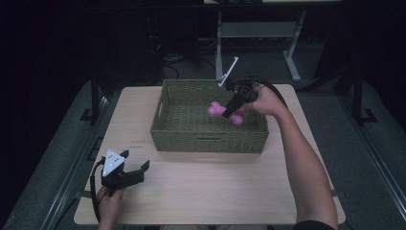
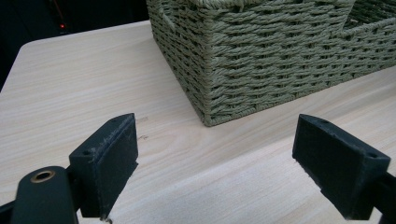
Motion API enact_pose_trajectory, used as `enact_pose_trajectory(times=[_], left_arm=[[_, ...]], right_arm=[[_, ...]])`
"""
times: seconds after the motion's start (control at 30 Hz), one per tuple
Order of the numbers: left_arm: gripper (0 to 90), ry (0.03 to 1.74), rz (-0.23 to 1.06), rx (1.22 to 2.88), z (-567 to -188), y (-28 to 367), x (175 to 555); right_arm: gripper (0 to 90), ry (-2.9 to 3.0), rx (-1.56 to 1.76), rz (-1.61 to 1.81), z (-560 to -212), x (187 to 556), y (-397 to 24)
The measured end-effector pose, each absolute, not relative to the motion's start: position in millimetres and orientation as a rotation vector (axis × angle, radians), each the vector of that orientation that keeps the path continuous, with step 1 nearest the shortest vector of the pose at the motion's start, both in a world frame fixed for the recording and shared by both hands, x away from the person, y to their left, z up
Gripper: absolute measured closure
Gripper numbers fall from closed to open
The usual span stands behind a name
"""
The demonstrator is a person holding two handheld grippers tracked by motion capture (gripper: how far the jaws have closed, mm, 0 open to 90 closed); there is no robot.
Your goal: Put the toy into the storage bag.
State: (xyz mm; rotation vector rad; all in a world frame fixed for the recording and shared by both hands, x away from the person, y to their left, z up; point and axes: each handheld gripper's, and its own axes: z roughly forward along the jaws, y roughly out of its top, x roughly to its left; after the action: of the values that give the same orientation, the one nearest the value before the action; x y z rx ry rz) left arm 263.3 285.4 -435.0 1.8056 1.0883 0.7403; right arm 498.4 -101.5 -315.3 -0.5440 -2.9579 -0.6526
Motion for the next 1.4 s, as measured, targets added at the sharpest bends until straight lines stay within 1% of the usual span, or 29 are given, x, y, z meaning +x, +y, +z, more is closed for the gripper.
enact_pose_trajectory(times=[0.33,1.4], left_arm=[[13.7,1.09,0.736,1.804,-435.5,284.5,263.5],[13.6,1.089,0.737,1.808,-435.6,282.6,263.9]], right_arm=[[58.1,-2.934,-0.571,-0.638,-329.2,502.2,-105.2],[58.1,-2.904,-0.595,-0.626,-347.9,503.6,-110.4]])
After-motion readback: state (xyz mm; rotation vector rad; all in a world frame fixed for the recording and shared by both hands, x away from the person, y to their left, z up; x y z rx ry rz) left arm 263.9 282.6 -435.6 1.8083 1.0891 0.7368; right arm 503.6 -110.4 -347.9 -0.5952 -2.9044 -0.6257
